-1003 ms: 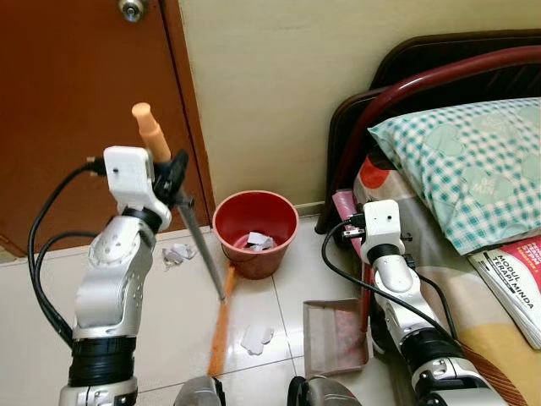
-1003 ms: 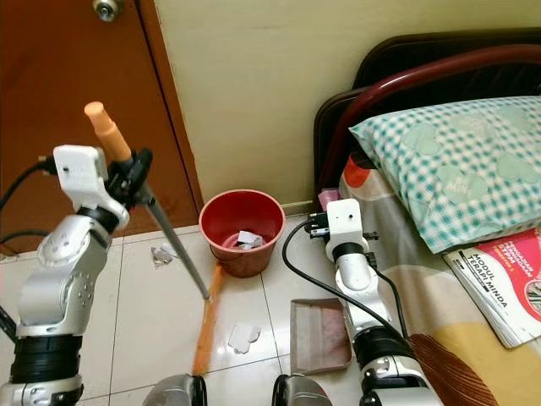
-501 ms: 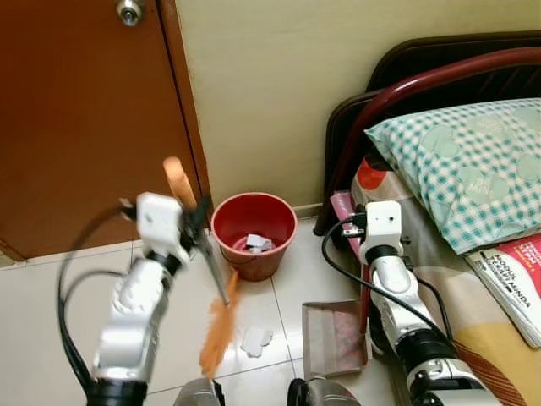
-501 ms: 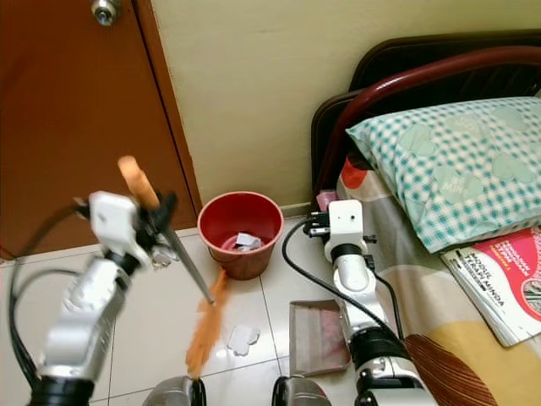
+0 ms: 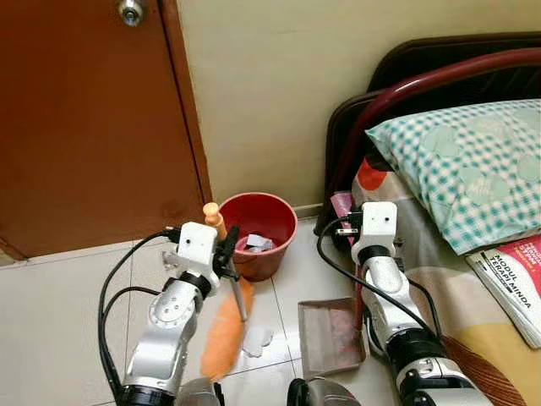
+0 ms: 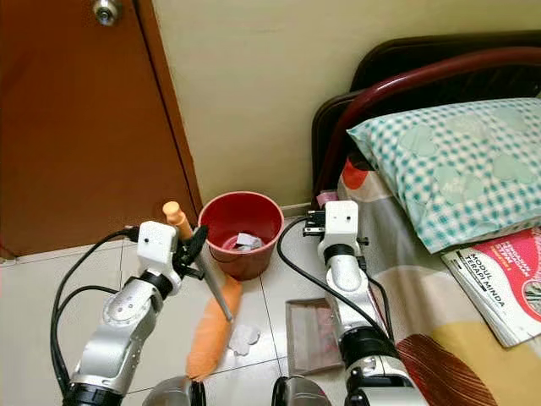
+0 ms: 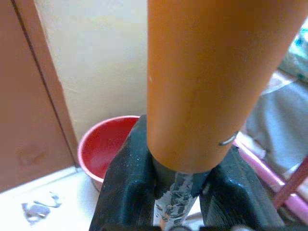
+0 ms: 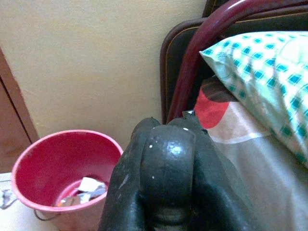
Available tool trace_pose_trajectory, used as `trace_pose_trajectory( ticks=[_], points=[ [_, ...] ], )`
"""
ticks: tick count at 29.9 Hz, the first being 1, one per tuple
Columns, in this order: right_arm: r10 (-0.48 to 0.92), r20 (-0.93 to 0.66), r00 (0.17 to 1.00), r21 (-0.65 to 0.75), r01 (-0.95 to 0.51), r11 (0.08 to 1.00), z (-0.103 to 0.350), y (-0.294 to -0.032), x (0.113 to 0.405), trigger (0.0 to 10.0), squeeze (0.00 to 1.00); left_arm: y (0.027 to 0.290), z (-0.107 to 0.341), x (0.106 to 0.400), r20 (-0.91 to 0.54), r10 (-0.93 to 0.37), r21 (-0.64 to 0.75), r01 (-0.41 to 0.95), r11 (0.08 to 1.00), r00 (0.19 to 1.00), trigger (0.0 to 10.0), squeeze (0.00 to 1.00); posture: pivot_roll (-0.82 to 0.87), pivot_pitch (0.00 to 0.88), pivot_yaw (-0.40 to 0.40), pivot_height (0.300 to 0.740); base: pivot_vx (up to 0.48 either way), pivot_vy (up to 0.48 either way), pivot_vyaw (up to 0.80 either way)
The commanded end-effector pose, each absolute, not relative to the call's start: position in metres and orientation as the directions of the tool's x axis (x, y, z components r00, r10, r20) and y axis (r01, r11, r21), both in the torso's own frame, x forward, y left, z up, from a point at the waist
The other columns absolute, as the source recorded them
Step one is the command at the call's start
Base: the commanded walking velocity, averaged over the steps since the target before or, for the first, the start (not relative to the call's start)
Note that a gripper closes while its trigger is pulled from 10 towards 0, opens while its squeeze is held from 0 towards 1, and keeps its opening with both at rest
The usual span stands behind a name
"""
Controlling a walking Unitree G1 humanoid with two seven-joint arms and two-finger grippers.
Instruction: Sweep floor
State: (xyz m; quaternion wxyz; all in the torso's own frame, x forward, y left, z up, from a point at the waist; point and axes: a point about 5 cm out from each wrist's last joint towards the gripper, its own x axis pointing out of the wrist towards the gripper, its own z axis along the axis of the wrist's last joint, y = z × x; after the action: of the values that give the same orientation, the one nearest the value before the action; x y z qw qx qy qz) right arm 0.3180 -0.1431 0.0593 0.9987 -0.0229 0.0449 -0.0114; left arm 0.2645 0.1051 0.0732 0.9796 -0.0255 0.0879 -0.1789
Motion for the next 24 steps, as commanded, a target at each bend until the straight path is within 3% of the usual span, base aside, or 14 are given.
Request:
trace_pose_trajectory(
  ticks=[1,7,15,24],
  points=[
    [-0.01,-0.11,0.994,0.075,0.018,0.997,0.056,-0.13,0.318,10.0,0.0,0.09,0.066,0.262,-0.195,-0.399,-0.218,0.357,0.908,0.896,10.0,0.0,0.01,0.086,-0.013,0.74,0.0,0.0,0.0],
    [0.027,-0.132,0.991,0.108,-0.013,0.994,0.053,-0.122,0.317,10.0,0.0,0.094,0.083,0.279,-0.13,-0.338,-0.313,0.285,0.906,0.932,10.0,0.0,0.01,0.085,-0.015,0.74,0.0,0.0,0.0],
    [0.038,-0.133,0.99,0.108,-0.024,0.994,0.053,-0.121,0.317,10.0,0.0,0.104,0.081,0.28,-0.133,-0.303,-0.265,0.261,0.928,0.944,10.0,0.0,0.01,0.087,-0.019,0.74,0.0,0.0,0.0],
    [0.055,-0.141,0.988,0.107,-0.04,0.993,0.051,-0.121,0.318,10.0,0.0,0.104,0.093,0.287,-0.087,-0.264,-0.318,0.224,0.921,0.961,10.0,0.0,0.0,0.086,-0.028,0.74,0.0,0.0,0.0]
  ],
)
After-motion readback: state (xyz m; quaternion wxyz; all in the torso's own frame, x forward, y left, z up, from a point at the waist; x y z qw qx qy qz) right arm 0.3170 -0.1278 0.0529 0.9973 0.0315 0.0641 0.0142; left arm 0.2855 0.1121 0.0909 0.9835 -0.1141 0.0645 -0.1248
